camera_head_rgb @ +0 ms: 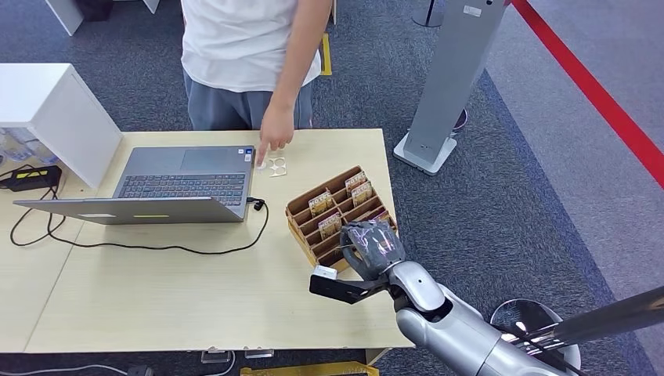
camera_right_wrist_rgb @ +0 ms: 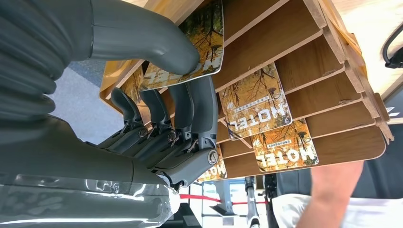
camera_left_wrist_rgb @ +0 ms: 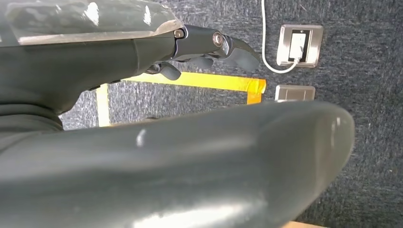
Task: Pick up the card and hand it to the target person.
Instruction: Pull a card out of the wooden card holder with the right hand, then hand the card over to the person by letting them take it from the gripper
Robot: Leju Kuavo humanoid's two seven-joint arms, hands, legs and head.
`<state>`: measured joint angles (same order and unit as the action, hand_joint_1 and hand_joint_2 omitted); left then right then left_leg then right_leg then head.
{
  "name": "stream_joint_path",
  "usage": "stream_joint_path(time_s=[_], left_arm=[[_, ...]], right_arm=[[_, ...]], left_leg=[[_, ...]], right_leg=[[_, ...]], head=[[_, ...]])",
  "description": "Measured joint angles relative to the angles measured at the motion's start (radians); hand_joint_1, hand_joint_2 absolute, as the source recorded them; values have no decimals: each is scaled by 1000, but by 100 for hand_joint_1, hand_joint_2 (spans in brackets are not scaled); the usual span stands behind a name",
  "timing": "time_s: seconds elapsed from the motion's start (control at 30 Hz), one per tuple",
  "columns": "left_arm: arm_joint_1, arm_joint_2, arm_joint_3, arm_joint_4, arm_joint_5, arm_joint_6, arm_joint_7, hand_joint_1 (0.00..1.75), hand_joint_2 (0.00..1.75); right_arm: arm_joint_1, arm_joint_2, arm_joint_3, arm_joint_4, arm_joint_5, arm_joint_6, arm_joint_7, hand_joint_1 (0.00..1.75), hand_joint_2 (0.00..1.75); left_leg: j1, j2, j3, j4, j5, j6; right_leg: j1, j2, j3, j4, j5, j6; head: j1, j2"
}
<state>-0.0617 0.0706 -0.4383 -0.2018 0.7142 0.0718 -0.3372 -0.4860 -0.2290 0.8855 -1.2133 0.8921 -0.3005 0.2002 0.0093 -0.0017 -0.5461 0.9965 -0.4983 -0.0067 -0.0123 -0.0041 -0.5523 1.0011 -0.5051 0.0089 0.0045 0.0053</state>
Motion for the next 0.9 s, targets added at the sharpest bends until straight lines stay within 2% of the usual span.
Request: stream_joint_path(time_s=[0.23, 0.4, 0.73, 0.9], left_arm=[[0, 2, 0, 0, 28, -1, 15, 0, 0], [1, 5, 0, 0, 53, -4, 12, 0, 0], [2, 15, -17, 0, 82, -10, 9, 0, 0], [3, 15, -25, 0, 96, -12, 6, 0, 0]], right_arm=[[-1, -4, -14, -37, 26, -4, 8, 145, 175], [-16, -31, -43, -146, 13, 9, 35, 145, 175], [-81, -116, -117, -424, -208, 59, -19, 145, 175], [-86, -129, -141, -505, -328, 26, -89, 145, 175]], left_leg=[[0, 0, 0, 0, 0, 0], [0, 0, 0, 0, 0, 0], [0, 0, 0, 0, 0, 0], [0, 0, 0, 0, 0, 0]], right_leg=[[0, 0, 0, 0, 0, 0], [0, 0, 0, 0, 0, 0], [0, 0, 0, 0, 0, 0], [0, 0, 0, 0, 0, 0]], head=[[-1, 0], [-1, 0], [-1, 0], [-1, 0]])
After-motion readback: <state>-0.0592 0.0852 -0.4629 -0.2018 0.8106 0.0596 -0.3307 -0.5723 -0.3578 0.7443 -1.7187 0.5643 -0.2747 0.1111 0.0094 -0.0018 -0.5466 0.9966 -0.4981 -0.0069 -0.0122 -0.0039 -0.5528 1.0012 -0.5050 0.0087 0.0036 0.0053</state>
